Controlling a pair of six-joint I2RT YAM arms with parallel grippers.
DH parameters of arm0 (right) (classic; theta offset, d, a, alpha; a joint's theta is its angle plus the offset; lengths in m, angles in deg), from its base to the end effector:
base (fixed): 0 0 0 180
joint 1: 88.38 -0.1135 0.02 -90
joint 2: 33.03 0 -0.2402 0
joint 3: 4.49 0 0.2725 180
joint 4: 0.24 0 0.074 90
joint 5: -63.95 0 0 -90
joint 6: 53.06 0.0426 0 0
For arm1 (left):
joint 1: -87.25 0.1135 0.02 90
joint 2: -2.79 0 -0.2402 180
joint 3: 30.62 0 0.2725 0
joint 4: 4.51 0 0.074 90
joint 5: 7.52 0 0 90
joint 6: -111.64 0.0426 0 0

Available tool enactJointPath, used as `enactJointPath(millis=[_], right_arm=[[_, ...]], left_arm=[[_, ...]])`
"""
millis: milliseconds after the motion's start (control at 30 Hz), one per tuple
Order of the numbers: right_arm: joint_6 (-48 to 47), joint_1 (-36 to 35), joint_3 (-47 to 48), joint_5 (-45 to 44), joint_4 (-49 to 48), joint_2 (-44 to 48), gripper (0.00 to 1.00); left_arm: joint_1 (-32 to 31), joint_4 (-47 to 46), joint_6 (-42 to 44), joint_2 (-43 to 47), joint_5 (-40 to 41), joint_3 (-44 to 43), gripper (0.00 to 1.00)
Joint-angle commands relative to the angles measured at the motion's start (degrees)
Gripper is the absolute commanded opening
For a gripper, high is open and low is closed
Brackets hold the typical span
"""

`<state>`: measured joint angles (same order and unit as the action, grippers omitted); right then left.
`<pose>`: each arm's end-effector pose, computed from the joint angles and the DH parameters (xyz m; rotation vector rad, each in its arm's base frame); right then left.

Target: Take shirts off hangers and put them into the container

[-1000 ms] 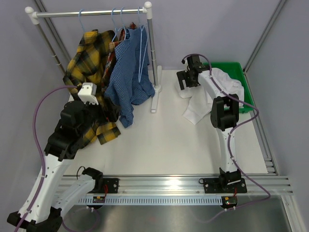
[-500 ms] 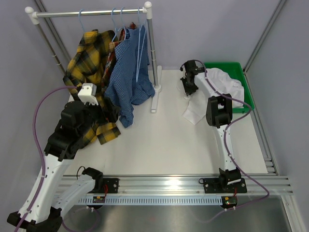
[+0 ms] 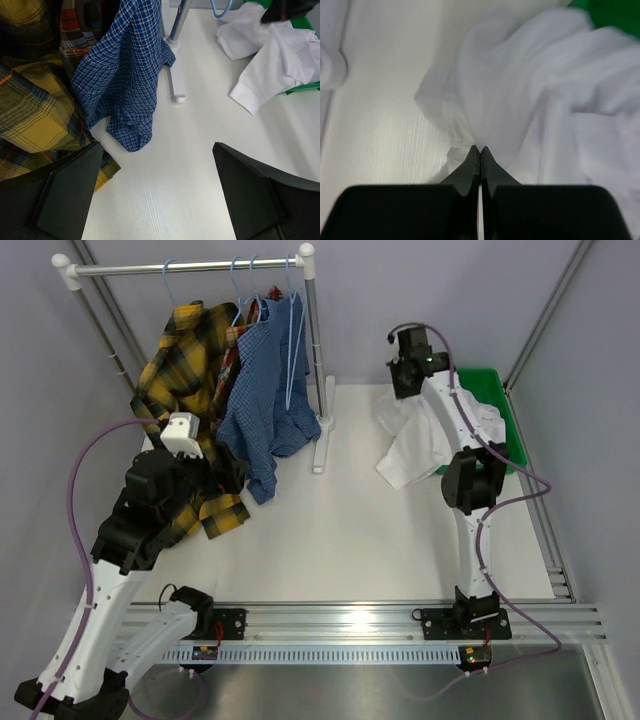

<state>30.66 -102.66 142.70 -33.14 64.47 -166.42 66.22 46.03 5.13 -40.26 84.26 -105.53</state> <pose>0.5081 0.1239 0.2628 -0.3844 2.4218 -0.0908 0.1744 -0.0656 0.3840 0.0543 1.9175 -0.4146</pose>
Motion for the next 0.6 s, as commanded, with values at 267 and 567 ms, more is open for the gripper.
enactJointPath(millis=[267,567], right_arm=[[-2.51,11.46,4.57,-17.87,-11.91,22.73,0.0],[-1.28,17.01,-5.87,-10.76,-13.31,21.5,0.0]], left_arm=[[0.21,-0.82,0.69,1.65,0.24,-0.12,0.99],[0.21,-0.82,0.69,1.21,0.06,0.93,0.99]])
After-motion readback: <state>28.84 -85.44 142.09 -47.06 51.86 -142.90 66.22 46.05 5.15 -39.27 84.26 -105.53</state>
